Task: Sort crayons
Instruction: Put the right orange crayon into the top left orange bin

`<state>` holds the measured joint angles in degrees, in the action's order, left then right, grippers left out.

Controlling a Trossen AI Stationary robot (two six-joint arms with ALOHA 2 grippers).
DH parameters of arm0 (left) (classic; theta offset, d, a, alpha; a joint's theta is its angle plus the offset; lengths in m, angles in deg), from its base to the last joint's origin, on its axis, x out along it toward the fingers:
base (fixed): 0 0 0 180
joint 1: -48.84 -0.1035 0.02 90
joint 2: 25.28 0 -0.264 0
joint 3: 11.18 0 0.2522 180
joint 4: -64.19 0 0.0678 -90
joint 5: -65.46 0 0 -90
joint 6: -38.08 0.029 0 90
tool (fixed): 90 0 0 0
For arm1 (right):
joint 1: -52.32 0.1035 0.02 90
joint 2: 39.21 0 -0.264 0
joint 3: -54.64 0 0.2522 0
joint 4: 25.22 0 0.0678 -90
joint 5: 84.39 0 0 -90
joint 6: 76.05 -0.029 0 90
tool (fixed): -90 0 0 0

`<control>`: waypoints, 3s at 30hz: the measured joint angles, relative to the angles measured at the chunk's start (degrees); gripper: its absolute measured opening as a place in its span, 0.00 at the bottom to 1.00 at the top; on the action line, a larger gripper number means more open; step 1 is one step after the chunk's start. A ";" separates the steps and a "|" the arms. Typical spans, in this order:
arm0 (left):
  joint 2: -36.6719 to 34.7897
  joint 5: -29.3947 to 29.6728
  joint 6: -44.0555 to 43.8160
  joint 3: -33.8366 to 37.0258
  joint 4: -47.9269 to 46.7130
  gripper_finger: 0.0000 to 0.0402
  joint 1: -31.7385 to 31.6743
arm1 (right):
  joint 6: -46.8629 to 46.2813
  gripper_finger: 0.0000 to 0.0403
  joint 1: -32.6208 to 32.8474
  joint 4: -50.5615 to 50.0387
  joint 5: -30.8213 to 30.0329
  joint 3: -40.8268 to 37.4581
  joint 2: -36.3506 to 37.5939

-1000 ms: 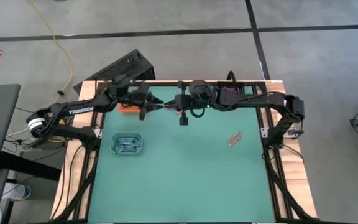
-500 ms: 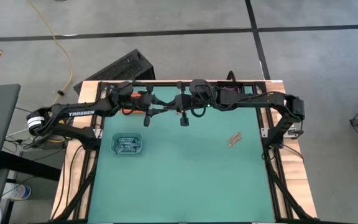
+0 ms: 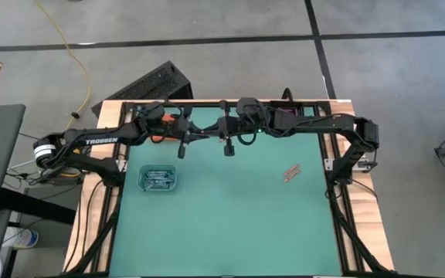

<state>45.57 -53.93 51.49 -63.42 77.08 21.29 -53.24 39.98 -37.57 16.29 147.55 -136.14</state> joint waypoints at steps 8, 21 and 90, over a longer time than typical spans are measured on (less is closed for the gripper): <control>-0.22 4.71 6.12 -0.03 -4.62 0.01 -1.11 | 0.01 0.19 -1.35 -6.22 -7.65 -0.08 -0.14; -1.70 39.31 22.97 -0.04 -33.03 0.00 -14.90 | -4.72 0.57 -5.94 -26.34 -13.74 -0.09 -0.13; 21.07 36.24 -1.68 -6.14 -20.63 0.32 29.04 | -11.41 0.41 6.49 -58.40 -17.80 -35.28 16.08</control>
<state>66.64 -17.68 49.81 -69.56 56.45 50.33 -64.65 46.46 -95.96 -1.51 112.27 -120.06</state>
